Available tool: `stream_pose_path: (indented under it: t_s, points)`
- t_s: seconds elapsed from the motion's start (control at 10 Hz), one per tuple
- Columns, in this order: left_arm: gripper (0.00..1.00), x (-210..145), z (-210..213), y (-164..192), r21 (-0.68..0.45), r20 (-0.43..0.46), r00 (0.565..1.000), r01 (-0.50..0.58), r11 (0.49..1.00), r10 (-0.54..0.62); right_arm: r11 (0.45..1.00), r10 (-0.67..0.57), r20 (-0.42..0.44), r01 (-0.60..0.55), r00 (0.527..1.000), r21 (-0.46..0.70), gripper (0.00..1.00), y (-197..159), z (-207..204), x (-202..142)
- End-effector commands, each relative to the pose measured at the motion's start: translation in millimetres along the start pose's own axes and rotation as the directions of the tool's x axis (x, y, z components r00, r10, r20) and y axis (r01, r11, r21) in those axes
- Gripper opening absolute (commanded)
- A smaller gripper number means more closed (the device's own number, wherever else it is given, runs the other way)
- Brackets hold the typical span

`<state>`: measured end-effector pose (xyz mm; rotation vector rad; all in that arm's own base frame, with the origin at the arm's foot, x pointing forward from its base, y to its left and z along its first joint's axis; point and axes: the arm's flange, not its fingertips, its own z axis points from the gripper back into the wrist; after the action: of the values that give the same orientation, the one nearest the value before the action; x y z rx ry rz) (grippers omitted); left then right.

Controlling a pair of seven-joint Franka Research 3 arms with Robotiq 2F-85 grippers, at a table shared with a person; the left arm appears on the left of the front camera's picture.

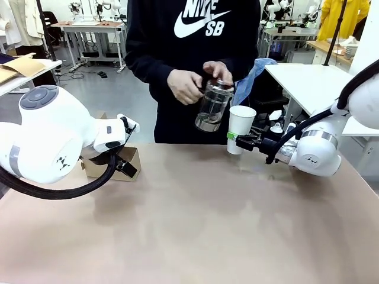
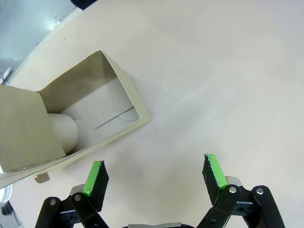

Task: Pour a drink into a cup and package it in a carrier.
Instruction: When a person places the Paper Cup Lid on the 600 ml Paper Cup , lift the 600 ml Paper Cup.

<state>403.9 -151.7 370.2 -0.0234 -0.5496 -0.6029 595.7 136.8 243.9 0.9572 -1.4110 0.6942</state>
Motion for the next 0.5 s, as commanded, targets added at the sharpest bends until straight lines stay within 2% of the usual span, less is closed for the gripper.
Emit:
stream_pose_path:
  t_s: [0.0,0.4]
  points:
    - [1.0,0.1,0.3,-0.2,-0.001,0.001,1.0,0.001,1.0,-0.001,1.0,-0.001,0.01,0.001,1.0,-0.002,0.8,1.6,0.5,3.4]
    - [1.0,0.1,0.3,-0.2,-0.001,0.001,1.0,0.001,1.0,-0.001,1.0,-0.001,0.01,0.001,1.0,-0.002,0.8,1.6,0.5,3.4]
